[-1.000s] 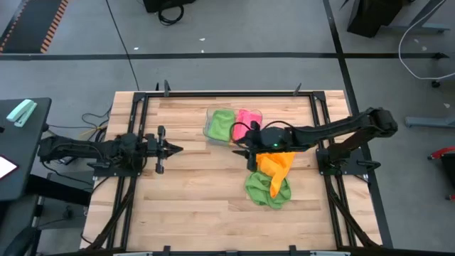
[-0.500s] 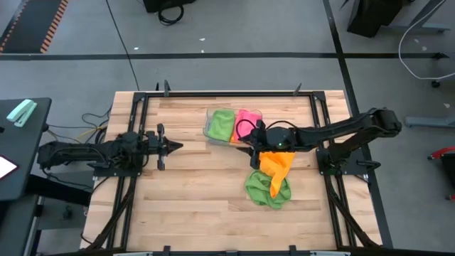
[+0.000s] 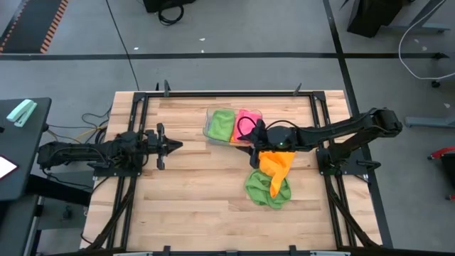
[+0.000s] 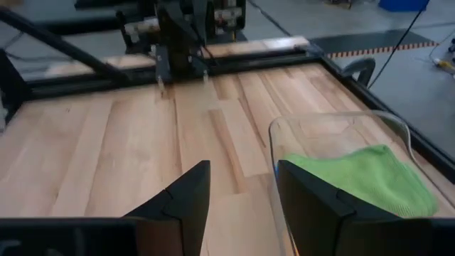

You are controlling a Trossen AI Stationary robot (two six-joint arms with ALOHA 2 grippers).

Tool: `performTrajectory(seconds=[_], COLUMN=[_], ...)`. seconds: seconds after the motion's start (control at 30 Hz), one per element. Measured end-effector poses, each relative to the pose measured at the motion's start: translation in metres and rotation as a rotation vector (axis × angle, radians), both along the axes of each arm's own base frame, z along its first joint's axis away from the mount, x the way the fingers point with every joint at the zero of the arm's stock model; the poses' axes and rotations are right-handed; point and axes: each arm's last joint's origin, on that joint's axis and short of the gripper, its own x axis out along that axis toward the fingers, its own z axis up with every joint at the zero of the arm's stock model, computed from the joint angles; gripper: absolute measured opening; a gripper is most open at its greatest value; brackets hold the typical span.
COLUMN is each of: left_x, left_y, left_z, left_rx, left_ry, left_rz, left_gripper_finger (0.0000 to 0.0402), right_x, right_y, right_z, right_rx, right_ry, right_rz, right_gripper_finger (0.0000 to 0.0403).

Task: Fold microfiber towels
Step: Fold the yellow microfiber cloth

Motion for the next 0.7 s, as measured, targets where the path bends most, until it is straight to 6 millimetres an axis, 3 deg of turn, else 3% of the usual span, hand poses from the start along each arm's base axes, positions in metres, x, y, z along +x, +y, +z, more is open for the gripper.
performTrajectory(seconds=[0.4,0.7], left_x=[0.0,0.0], left_y=[-0.0005,-0.0003], left_z=[0.0026,0.0015], left_rx=[-0.081,-0.188], left_ry=[-0.039,-0.043], left_rz=[-0.006,-0.001], left_gripper_finger=[0.0016,0.0024], right_x=[0.0026,0.0035], right_y=[0.0001,0.0004], right_z=[0.0075,0.0104], right_rx=[-0.014,0.012], right_ry=[-0.079,-0.115], right_rz=[0.006,-0.001], right_gripper_finger=[0.0172,0.0172])
